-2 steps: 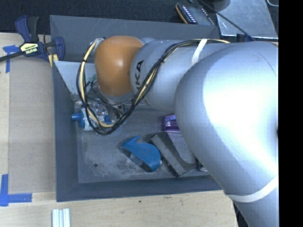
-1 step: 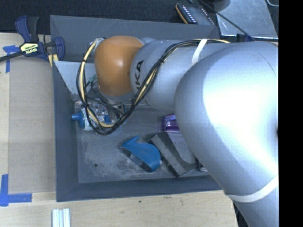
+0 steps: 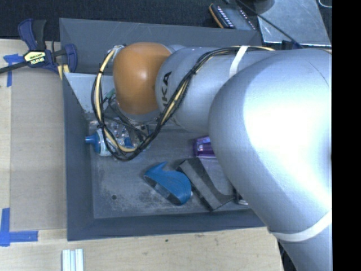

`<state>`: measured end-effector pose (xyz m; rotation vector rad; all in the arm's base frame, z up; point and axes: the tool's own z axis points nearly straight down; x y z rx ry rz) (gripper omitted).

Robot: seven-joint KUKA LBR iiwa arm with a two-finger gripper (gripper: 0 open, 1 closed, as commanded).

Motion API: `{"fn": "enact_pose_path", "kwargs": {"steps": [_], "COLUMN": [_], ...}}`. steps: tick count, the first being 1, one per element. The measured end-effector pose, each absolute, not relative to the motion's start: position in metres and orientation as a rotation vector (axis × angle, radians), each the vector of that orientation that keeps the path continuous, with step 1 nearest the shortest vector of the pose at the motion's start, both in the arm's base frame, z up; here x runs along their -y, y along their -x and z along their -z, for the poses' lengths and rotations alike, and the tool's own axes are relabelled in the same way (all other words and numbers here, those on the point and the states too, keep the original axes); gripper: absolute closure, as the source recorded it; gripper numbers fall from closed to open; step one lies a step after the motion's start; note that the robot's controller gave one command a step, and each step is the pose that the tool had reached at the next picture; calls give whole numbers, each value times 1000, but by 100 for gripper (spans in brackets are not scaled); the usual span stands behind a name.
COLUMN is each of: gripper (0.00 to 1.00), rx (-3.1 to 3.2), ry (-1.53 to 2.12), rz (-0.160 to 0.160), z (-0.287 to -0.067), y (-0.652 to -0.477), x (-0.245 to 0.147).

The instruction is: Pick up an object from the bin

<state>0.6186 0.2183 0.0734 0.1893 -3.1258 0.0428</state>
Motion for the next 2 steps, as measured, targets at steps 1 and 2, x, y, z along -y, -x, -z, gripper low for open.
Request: {"fn": "enact_pose_path", "kwargs": {"steps": [1,2], "gripper": [100,100], "rx": [3123,3131], "ry": [-188,-194], "rz": [-25,-17], "z": [-91,-111], "y": [-615,-617], "x": [-223,-227]}}
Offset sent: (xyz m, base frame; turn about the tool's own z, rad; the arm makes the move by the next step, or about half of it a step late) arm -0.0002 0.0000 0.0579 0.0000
